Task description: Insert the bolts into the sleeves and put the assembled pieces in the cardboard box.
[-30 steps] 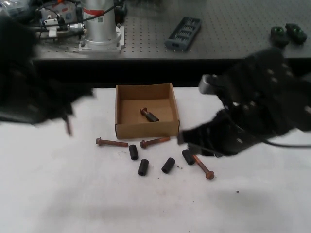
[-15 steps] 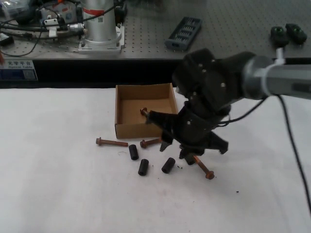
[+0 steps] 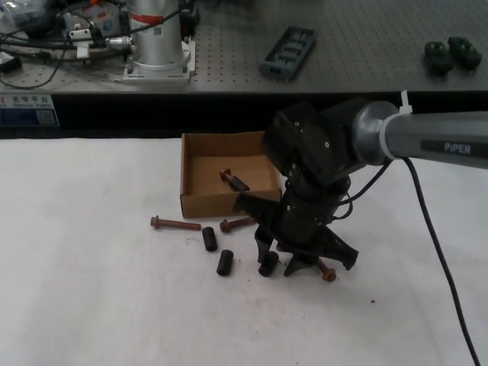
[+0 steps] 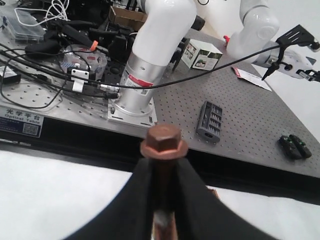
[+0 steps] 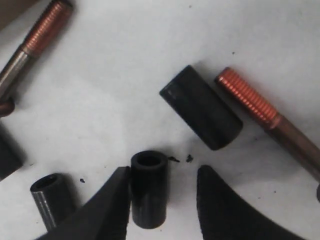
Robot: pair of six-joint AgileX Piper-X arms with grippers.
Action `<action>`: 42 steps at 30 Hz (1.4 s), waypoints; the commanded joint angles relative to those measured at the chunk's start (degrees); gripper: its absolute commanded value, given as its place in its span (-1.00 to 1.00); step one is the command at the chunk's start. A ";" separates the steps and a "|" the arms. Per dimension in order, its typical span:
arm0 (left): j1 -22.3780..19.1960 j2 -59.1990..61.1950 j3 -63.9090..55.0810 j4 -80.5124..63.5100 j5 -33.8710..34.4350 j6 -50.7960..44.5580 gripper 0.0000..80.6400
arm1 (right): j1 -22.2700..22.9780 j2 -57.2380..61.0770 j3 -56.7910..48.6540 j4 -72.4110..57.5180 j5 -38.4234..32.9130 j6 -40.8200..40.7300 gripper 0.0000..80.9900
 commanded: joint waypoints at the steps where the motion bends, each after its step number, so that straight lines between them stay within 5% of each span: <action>1: 0.07 -2.38 2.89 -1.44 -0.27 -0.37 -0.98 | 0.24 0.16 -0.47 -0.20 -0.02 -0.01 -0.24; 10: 0.07 -7.14 6.15 -1.16 -0.20 -0.44 -0.98 | 0.87 0.48 -0.29 2.73 1.66 -0.62 -0.27; 19: 0.07 -7.27 6.15 -0.71 -0.20 -0.44 -0.98 | 0.87 0.48 -0.29 2.72 2.61 -5.83 -0.68; 28: -2.85 -3.27 15.80 -7.27 13.02 -1.68 -0.98 | 1.20 0.36 -0.29 2.72 2.51 -25.14 -0.98; 37: -11.28 3.17 18.89 -7.68 20.42 8.56 -0.98 | 1.18 -0.72 1.48 4.61 3.00 -59.72 -0.98; 42: -11.36 8.18 18.89 -9.89 20.42 8.32 -0.98 | -0.09 -6.52 11.34 -3.55 -2.81 -59.69 -0.98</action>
